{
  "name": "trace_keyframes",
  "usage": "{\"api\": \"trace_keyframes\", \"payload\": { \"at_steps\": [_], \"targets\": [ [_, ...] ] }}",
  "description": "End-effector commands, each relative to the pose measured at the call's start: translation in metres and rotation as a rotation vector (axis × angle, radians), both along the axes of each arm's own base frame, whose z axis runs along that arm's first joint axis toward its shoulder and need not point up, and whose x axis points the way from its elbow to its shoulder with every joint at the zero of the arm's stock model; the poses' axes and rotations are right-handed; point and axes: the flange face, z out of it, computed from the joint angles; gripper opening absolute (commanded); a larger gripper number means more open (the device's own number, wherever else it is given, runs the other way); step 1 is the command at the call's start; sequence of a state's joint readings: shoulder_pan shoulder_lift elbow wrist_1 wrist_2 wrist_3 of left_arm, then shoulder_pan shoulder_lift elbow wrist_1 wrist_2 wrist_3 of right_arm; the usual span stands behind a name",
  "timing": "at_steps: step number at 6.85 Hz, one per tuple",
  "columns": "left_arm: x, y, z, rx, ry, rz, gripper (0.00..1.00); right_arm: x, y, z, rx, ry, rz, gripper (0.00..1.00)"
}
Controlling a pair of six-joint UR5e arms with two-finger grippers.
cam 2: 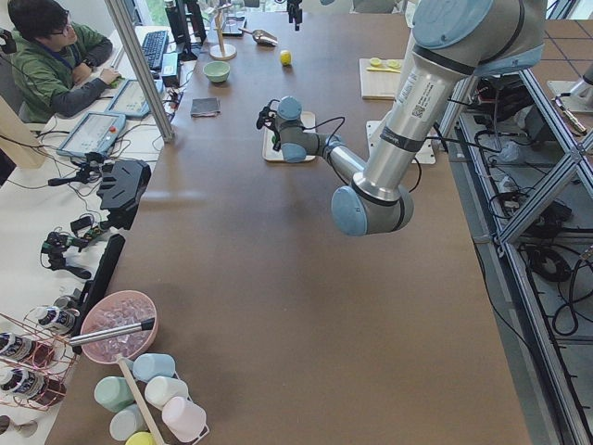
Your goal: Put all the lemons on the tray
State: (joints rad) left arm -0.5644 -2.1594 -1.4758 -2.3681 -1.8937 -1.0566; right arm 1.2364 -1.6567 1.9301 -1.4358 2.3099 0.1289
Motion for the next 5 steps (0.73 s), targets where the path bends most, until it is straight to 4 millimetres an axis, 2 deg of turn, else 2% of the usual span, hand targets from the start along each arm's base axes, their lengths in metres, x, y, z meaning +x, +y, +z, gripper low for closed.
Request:
{"api": "trace_keyframes", "payload": {
  "at_steps": [1, 2, 3, 4, 5],
  "targets": [
    [0.01, 0.01, -0.016, 0.022, 0.031, -0.028, 0.97, 0.0, 0.0, 0.002, -0.003, 0.001, 0.0, 1.0],
    [0.004, 0.01, -0.013, 0.046, 0.051, -0.046, 0.98, 0.0, 0.0, 0.002, -0.003, 0.002, 0.0, 1.0],
    [-0.024, -0.004, -0.015, 0.064, 0.025, -0.032, 0.99, 0.002, 0.0, 0.005, -0.004, 0.013, 0.006, 1.0],
    [-0.073, -0.031, -0.004, 0.087, -0.026, 0.031, 0.99, 0.004, 0.001, 0.01, -0.013, 0.037, 0.026, 1.0],
    [-0.137, -0.051, 0.019, 0.129, -0.04, 0.087, 0.99, 0.006, 0.0, 0.019, -0.024, 0.075, 0.051, 1.0]
  ]
}}
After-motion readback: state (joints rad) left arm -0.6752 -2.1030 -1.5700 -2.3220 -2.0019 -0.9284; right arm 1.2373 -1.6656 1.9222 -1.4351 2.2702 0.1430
